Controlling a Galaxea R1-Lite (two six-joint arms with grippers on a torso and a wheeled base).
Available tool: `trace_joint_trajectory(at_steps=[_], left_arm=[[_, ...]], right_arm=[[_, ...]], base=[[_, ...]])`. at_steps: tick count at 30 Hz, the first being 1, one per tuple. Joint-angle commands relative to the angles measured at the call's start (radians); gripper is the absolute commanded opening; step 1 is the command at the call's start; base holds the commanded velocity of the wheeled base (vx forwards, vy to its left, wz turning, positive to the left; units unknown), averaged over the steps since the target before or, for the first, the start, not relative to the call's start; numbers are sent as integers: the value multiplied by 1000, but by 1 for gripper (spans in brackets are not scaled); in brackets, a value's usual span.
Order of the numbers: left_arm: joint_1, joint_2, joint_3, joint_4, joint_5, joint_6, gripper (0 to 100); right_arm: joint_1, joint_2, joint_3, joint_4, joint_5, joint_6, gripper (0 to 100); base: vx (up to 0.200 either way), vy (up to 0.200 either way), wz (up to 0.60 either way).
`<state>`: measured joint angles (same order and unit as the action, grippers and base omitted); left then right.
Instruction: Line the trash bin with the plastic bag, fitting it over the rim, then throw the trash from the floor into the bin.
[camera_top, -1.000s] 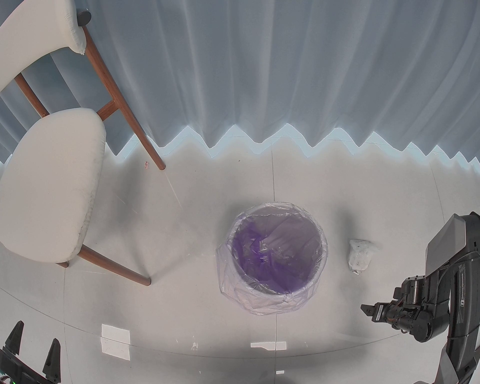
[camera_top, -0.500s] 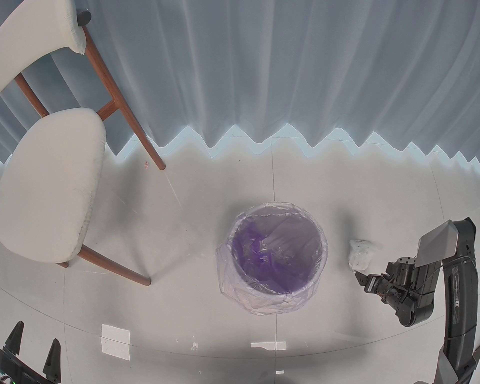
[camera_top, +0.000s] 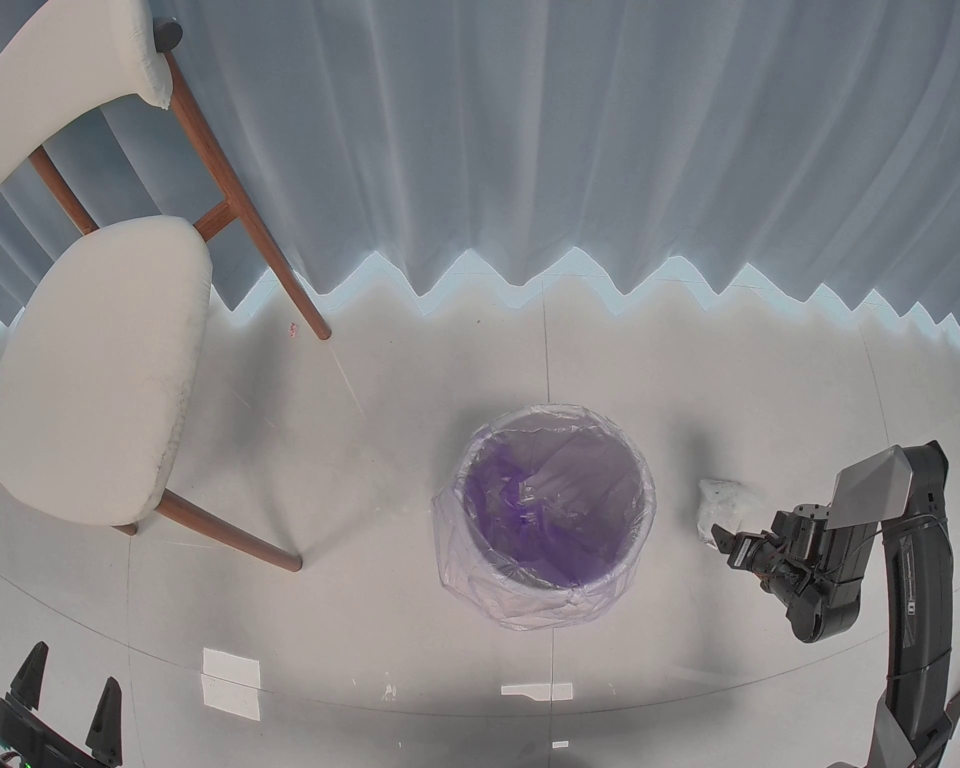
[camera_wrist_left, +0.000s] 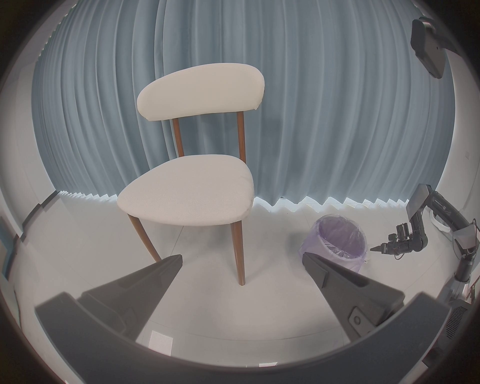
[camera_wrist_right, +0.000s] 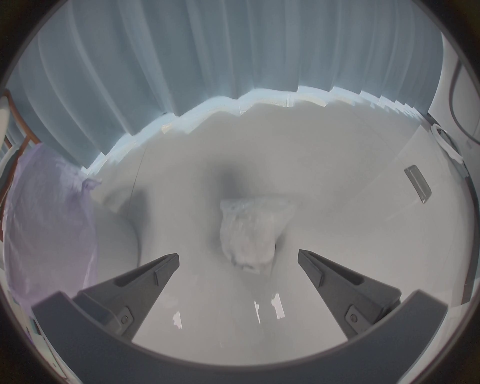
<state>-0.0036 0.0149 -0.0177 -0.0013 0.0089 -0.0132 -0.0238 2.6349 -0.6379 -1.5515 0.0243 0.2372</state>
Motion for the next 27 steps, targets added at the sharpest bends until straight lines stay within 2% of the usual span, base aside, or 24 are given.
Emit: trace_joint_trajectory(at_steps=[1,8,9,11,16,22,27], left_arm=[[1,-15,18,0,0,-1,100],[1,-15,18,0,0,-2,100],[2,-15,18,0,0,-2,100],[2,-15,18,0,0,-2,100],[2,-15,18,0,0,-2,100],[2,-15,18,0,0,-2,100],[2,-15,18,0,0,-2,100]], right_arm=[[-33,39,-157,4,-9,-1,100],[-54,33,-226,99,-9,27,100],[-56,28,-240,139,-12,70,100],[-59,25,-272,185,-15,99,100],[-70,23,-388,330,-44,105,100],[-70,20,-483,470,-46,116,100],[-59,19,-539,564,-63,212,100]], base=[[0,0,0],[0,0,0],[0,0,0],[0,0,0],[0,0,0],[0,0,0],[0,0,0]])
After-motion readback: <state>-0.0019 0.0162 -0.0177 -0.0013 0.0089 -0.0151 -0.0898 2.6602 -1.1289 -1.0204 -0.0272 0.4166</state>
